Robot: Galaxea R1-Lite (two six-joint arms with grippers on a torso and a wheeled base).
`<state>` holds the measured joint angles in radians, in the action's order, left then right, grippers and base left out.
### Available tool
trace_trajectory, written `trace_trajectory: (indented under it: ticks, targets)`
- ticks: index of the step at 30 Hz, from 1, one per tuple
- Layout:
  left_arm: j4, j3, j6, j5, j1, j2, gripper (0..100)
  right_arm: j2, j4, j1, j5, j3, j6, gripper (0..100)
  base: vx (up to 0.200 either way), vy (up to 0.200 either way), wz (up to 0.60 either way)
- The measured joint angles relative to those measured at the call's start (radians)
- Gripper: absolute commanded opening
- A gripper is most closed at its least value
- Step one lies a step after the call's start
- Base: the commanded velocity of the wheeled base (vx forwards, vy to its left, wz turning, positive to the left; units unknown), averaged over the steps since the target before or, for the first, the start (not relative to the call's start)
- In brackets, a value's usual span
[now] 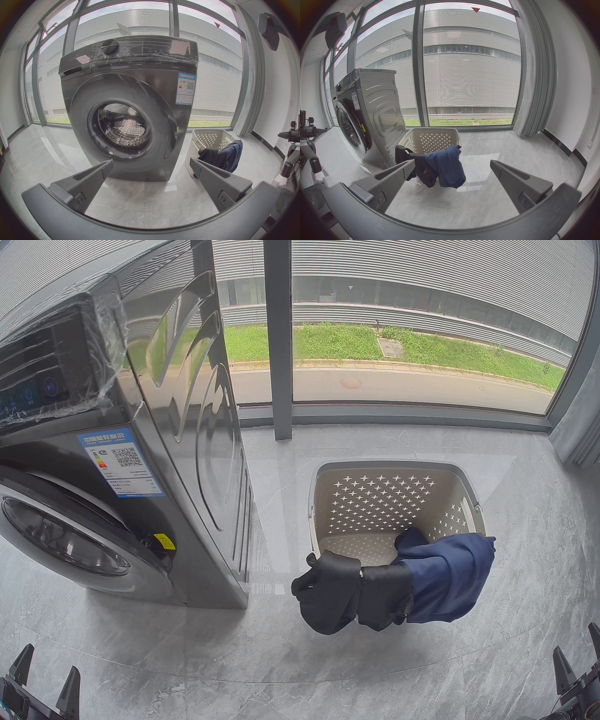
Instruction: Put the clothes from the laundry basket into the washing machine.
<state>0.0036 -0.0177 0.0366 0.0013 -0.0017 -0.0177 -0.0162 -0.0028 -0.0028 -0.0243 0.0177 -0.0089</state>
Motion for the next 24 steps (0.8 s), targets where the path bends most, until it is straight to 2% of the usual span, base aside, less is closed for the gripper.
trace_trajectory:
  ticks: [12, 24]
  targets:
    - [0.0, 0.0, 0.0, 0.0, 0.0, 0.0, 100, 0.0, 0.0, 0.0, 0.0, 0.0, 0.0, 100, 0.0, 0.2, 0.0]
    - [0.0, 0.0, 0.0, 0.001, 0.0, 0.0, 100, 0.0, 0.0, 0.0, 0.0, 0.0, 0.0, 100, 0.0, 0.0, 0.0]
